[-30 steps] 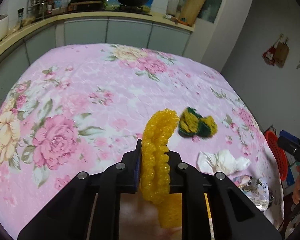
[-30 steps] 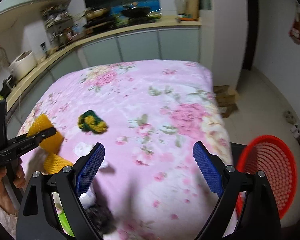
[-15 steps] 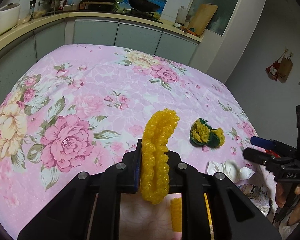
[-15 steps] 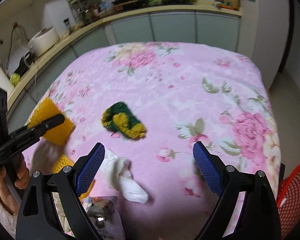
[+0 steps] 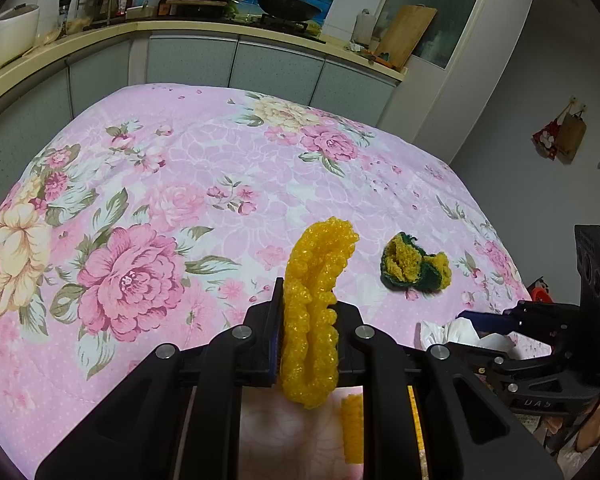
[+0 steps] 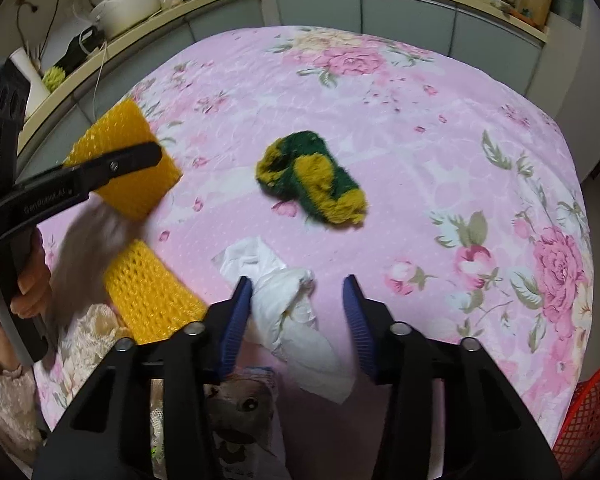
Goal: Collect trash
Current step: 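Grasp the yellow mesh sponge with the left gripper while the right gripper grasps a white tissue, then carry the yellow sponge and white tissue over the red wastebasket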
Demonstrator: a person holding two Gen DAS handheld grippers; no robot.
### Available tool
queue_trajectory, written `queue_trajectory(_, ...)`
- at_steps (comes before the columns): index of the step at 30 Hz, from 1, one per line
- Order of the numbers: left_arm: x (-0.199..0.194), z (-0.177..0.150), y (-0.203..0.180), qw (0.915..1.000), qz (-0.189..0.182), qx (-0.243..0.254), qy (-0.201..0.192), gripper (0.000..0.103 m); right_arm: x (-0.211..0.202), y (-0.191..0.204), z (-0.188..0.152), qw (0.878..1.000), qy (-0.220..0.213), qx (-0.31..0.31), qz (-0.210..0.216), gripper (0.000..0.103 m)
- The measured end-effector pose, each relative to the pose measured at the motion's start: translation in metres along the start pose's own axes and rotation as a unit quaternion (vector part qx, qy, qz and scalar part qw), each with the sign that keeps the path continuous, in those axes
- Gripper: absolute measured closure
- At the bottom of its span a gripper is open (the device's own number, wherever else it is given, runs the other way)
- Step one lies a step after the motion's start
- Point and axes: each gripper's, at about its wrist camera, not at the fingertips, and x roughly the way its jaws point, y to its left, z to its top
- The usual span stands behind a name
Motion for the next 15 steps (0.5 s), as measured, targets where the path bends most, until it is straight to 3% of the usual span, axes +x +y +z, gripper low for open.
queue_trajectory(1, 0.000, 0.000, 0.000, 1.0000, 0.001, 0.000, -0.001, 0.087, -0.001, 0.002, 0.000, 1.000, -0.001, -0.002, 0.002, 0.071)
queue_trajectory(4, -0.002, 0.001, 0.000, 1.0000, 0.002, -0.001, -0.003, 0.087, -0.004, 0.006, -0.001, 1.000, -0.008, -0.005, -0.006, 0.074)
queue_trajectory(15, -0.014, 0.004, -0.012, 0.9996, 0.014, 0.017, -0.018, 0.087, -0.052, -0.010, -0.005, 0.995, -0.084, 0.041, -0.024, 0.075)
